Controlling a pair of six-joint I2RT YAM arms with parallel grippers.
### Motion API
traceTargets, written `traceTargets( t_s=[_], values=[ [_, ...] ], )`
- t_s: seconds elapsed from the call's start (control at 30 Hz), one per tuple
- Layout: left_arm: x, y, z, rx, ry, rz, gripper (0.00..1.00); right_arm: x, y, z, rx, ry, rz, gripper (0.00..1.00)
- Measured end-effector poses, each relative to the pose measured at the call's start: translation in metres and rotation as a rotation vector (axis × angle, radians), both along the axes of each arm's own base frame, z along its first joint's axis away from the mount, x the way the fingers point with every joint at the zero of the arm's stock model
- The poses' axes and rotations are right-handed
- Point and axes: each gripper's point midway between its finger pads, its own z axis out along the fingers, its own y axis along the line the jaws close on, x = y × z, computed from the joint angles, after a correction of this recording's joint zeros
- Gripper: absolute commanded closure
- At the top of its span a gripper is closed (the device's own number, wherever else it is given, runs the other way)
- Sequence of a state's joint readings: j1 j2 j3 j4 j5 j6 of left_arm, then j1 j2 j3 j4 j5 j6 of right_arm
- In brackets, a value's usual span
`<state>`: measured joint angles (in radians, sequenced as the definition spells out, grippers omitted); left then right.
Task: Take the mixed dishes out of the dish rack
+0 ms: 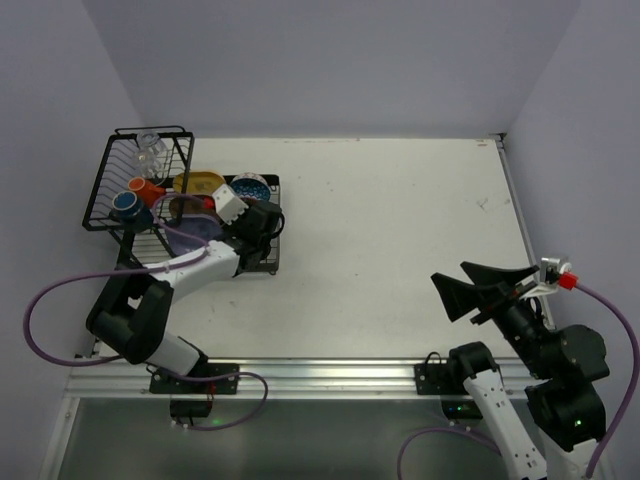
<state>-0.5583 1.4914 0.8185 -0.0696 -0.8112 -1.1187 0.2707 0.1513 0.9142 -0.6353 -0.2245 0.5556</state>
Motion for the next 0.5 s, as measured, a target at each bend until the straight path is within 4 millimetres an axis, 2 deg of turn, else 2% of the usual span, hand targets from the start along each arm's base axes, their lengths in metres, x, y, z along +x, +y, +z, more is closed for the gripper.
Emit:
traceTargets(
  t_s=[0.03, 0.27, 0.4, 0.5],
  values=[
    [0.0, 0.0, -0.001, -0.003, -0.002, 0.002, 0.67, 0.0, 0.0, 0.0, 0.0, 0.0, 0.0, 0.01],
    [0.005, -0.006, -0.003, -0.063, -0.041, 0.011, 0.76, 0.001, 0.001, 0.003, -0.009, 0.001, 0.003, 0.01],
    [0.007, -0.011, -0.004, -0.111, -0.054, 0.013, 0.87, 0.0, 0.001, 0.005, -0.009, -0.006, 0.005, 0.01],
    [0.007, -0.013, -0.007, -0.143, -0.061, 0.023, 1.0, -0.002, 0.0, 0.009, -0.007, -0.015, 0.006, 0.01]
  ],
)
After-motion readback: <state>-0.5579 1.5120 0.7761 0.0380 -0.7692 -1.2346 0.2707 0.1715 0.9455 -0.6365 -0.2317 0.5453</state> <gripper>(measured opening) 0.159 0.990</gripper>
